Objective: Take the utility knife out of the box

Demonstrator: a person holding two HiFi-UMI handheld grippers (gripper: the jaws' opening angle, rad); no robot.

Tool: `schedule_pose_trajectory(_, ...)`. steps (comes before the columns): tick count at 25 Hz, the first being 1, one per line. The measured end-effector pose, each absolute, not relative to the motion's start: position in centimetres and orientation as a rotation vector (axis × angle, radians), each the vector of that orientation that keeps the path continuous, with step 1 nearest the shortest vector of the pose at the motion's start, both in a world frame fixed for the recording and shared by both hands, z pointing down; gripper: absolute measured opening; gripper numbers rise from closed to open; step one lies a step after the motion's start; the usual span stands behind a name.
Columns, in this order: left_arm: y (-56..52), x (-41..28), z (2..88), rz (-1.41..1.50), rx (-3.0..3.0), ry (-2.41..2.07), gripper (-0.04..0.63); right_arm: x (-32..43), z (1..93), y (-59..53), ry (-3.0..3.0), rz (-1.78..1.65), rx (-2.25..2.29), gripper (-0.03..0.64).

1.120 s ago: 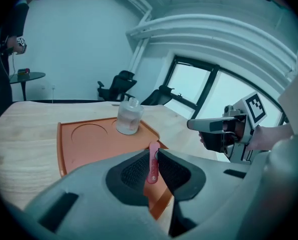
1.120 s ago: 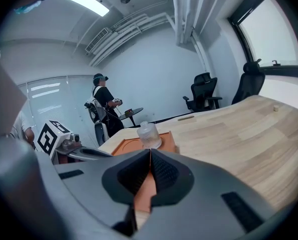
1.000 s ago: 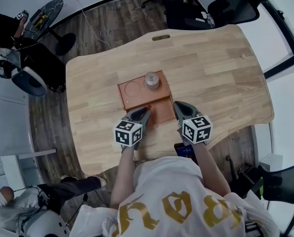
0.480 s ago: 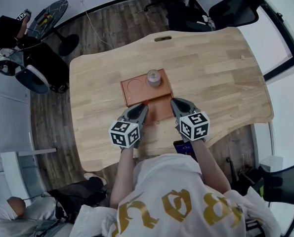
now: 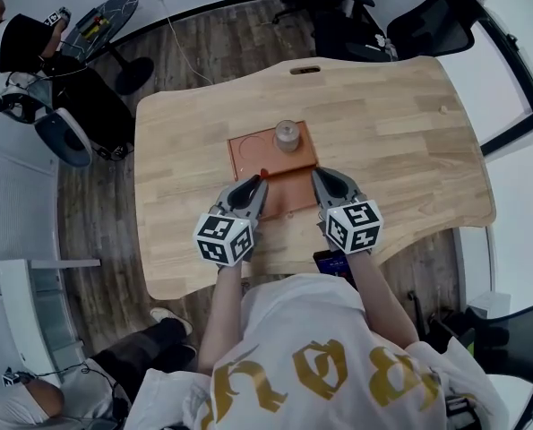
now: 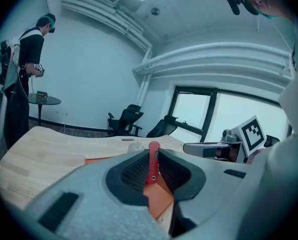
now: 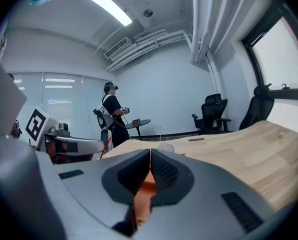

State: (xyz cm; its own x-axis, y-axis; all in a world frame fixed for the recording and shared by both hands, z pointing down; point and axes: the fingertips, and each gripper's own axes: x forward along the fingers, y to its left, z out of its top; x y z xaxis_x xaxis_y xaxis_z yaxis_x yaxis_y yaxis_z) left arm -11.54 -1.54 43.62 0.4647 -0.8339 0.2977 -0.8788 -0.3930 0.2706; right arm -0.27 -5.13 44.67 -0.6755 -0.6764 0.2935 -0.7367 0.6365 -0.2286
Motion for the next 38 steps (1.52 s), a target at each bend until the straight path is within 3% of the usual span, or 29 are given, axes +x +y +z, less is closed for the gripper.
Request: schedule_pose_trajectory(38, -0.5, -10.9, 42.0, 0.199, 2.392, -1.545, 0.057, 2.0, 43.5, -3.3, -2.644, 0.427, 1.190, 0.011)
